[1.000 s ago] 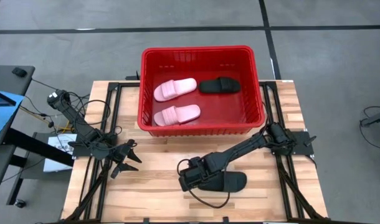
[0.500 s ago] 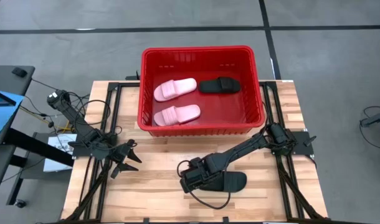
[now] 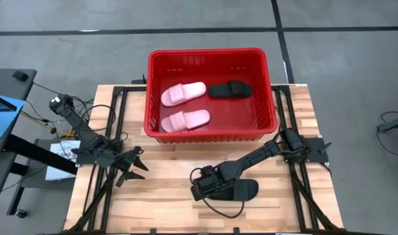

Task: Pick and place slides into bin
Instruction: Put the black slide into the red bin

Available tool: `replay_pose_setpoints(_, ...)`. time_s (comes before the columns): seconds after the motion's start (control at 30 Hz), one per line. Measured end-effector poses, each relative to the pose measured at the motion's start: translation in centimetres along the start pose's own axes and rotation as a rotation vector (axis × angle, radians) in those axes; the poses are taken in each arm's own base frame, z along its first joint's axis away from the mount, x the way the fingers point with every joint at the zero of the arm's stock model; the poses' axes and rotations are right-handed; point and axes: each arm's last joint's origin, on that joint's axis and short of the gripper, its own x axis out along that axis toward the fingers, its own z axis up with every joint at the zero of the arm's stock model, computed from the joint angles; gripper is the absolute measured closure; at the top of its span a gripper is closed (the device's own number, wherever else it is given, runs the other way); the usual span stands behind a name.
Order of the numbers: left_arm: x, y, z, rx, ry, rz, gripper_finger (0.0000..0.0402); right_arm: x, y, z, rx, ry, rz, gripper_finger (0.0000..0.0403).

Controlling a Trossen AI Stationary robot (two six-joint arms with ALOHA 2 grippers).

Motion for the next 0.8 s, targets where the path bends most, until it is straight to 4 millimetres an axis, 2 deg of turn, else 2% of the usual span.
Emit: replay_pose_setpoints(0.8, 0.00, 0.00, 0.00, 0.000, 0.000, 0.000, 0.0219, 0.48, 0.21, 0.54, -0.054, 0.035, 0.064, 0.0269)
